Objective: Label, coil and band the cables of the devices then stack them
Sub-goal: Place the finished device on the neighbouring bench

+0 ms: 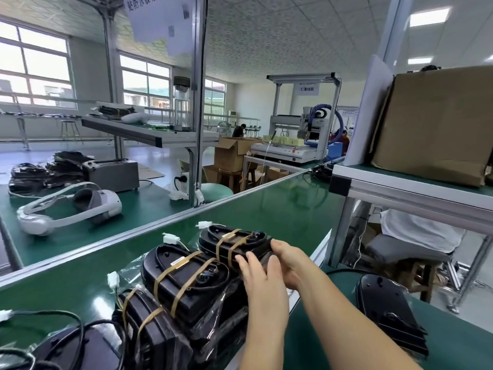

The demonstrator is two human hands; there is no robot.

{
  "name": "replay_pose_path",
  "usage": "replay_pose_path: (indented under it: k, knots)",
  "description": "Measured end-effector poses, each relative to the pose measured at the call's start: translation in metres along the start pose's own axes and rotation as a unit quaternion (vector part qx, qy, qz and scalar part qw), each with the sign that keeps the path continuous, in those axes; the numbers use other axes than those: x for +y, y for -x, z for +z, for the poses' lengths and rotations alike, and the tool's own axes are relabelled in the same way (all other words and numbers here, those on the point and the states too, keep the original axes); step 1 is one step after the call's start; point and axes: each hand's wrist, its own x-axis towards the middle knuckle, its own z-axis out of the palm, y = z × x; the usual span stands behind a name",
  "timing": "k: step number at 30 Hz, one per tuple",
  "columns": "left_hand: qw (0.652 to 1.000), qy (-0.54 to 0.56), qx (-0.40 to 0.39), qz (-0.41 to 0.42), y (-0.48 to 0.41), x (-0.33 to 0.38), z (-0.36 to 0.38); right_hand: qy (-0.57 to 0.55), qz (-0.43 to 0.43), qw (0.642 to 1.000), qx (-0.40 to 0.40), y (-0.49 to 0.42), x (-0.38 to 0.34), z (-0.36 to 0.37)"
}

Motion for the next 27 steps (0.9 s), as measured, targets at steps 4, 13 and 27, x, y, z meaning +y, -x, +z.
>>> replay_pose_path:
  k: [4, 13, 27]
  knots:
    - [1.000, 0.005, 0.008, 0.010, 0.003, -0.012, 0.002, 0.215, -0.029, 0.976, -0.001, 0.001, -0.006, -0.003]
    - [1.000, 0.019, 0.021, -0.011, 0.010, -0.026, 0.004, 0.385, -0.091, 0.918, 0.006, 0.007, 0.004, -0.006]
    - [0.986, 0.066, 0.131, 0.084, 0.028, -0.029, 0.023, 0.333, -0.170, 0.927, 0.029, 0.041, 0.010, -0.029]
